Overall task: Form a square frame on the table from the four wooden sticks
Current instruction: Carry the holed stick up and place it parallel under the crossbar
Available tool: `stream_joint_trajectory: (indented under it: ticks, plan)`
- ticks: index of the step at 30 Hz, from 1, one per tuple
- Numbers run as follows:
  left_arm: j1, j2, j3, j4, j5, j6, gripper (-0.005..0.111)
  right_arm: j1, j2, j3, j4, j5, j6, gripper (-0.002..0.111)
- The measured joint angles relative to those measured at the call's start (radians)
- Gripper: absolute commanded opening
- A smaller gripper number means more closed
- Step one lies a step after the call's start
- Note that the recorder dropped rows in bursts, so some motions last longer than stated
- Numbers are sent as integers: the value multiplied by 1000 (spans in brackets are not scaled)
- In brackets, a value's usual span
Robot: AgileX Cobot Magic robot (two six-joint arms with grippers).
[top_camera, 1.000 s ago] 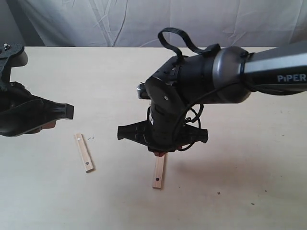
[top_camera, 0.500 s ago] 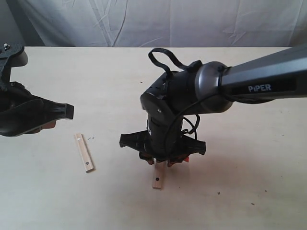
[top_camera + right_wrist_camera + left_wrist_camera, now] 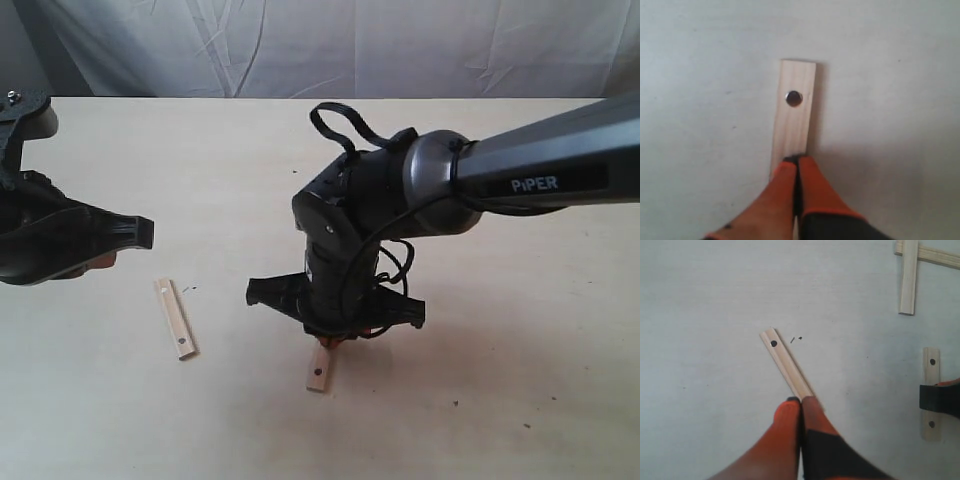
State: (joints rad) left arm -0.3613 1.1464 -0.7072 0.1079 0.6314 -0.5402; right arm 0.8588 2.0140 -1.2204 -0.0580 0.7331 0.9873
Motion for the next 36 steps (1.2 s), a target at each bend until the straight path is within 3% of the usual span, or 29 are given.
stream_joint_trajectory:
  ticks: [8,16,18,22,24,36]
  plan:
    - [0,0,0,-2,0,0,0,-66,-84,-18,-2,10,0,1]
    - [0,0,0,-4,0,0,0,23,-46,-18,-5,-5,44,1]
    - [0,0,0,-4,0,0,0,33,-38,-18,-8,-3,52,9]
    - [0,0,0,-4,0,0,0,35,-31,-18,-16,-3,59,43]
    - [0,0,0,-4,0,0,0,35,-31,-18,-31,-3,62,49]
    - [0,0,0,-4,0,2,0,37,22,-18,-62,-3,86,44]
